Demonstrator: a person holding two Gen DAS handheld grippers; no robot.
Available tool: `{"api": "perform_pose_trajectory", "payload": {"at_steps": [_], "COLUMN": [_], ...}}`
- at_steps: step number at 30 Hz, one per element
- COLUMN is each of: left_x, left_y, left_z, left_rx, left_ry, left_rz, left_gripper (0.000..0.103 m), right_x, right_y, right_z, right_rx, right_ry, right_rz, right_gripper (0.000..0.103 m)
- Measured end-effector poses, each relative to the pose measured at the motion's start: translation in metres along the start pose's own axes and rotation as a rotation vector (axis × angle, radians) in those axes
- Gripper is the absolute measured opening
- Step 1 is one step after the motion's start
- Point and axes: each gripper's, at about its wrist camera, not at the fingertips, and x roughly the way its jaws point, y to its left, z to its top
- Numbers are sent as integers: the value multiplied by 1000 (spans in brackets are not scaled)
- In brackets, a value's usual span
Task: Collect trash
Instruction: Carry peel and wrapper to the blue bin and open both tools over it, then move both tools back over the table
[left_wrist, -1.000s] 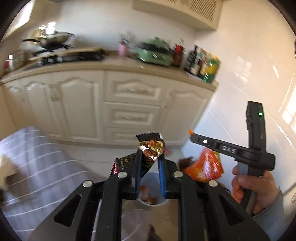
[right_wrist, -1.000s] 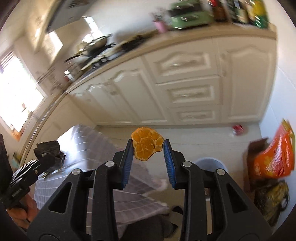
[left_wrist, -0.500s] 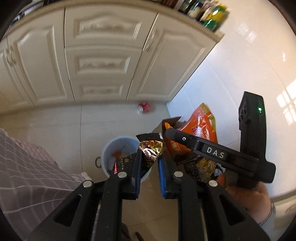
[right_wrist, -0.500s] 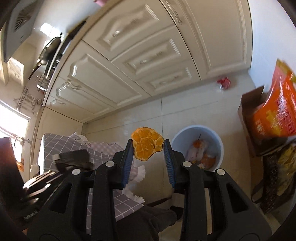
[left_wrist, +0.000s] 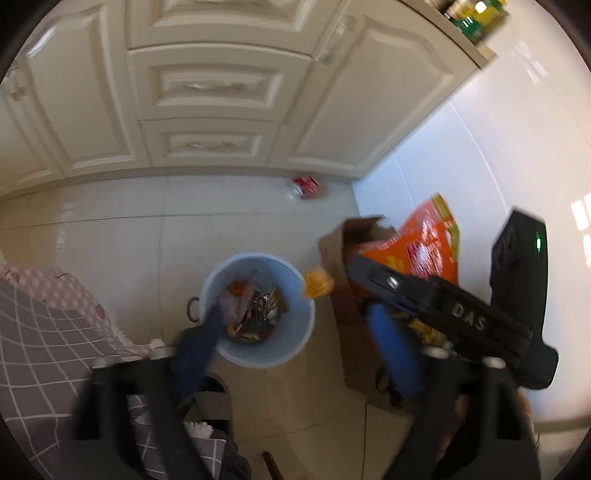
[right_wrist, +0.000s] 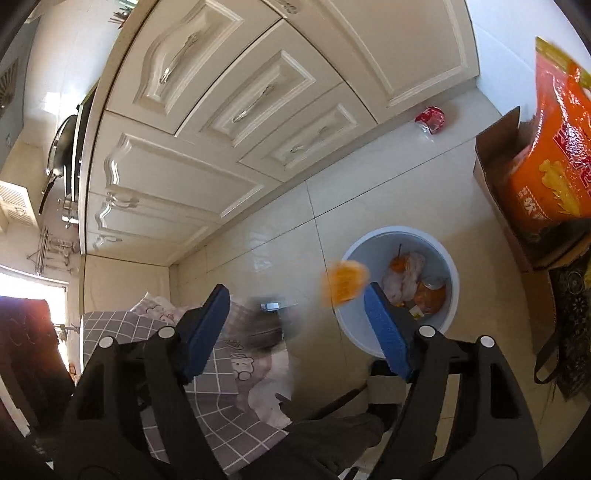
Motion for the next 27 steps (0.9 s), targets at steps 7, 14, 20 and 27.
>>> {"api": "perform_pose_trajectory", "payload": {"at_steps": [7,14,20,27], "left_x": [-24,-63,-107,-170], "left_y": [6,-2,-4,5], "left_z": [0,-13,-27,-45], "left_rx": [-3,33,38,31], "left_ry": [-46,-115,-200,-305], "left_rz": [81,105,116,116], "left_gripper": [87,88,88,88], "right_x": [-16,-37,-62,-93], "right_y": [-7,9,36,84], "right_z": [-2,-10,-22,-39], "right_rx": [31,-4,-55,-130], "right_ry": [-62,-88,-122,-173], "right_rz": [-50,-70,-55,-21], "right_gripper": [97,97,97,97]}}
